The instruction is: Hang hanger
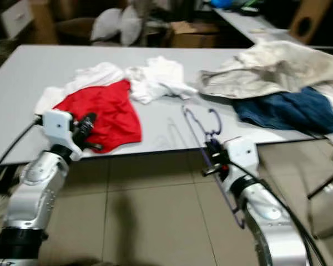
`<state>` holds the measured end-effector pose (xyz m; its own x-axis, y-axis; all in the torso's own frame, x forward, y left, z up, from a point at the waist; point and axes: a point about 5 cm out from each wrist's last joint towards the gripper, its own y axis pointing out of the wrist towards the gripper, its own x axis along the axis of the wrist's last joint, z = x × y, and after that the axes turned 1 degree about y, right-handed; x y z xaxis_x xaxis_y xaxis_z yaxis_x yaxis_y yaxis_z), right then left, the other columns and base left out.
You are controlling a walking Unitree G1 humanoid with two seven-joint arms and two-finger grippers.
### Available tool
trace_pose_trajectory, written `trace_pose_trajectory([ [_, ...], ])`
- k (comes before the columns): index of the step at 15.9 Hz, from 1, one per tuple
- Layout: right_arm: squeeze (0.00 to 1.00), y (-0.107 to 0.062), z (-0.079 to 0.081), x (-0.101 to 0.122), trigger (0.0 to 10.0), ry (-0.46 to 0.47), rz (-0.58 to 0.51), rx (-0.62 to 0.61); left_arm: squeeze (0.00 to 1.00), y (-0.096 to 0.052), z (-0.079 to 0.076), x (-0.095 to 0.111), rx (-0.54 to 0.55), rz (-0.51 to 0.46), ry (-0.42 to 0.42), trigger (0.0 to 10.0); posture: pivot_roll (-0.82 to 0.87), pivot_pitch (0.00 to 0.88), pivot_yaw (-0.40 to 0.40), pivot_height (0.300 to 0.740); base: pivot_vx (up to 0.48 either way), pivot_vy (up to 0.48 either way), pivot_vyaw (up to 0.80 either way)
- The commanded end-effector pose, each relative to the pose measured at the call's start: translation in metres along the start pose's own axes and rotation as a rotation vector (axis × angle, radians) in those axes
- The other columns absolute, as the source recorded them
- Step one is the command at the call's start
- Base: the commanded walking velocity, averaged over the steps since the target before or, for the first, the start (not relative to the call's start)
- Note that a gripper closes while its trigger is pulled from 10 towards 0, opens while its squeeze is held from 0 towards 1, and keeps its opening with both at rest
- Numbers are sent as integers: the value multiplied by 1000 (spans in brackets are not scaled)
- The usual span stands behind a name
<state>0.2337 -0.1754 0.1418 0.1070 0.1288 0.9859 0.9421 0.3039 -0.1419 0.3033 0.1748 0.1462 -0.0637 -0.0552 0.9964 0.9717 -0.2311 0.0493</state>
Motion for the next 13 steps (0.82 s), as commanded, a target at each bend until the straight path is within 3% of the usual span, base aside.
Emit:
trace_pose_trajectory([
  [1,0,-1,-2,0,10000,-8,-5,-21,0,-1,-1,2,3,13,4,10000,-88,0,-21,740,382,0,0],
  [6,0,-6,0,-4,10000,0,-13,-44,0,4,6,13,20,5,33,10000,-106,0,12,740,427,0,0],
  [13,0,-2,-2,0,10000,-21,-20,-12,0,0,3,9,30,18,23,10000,-89,0,-25,740,444,0,0],
])
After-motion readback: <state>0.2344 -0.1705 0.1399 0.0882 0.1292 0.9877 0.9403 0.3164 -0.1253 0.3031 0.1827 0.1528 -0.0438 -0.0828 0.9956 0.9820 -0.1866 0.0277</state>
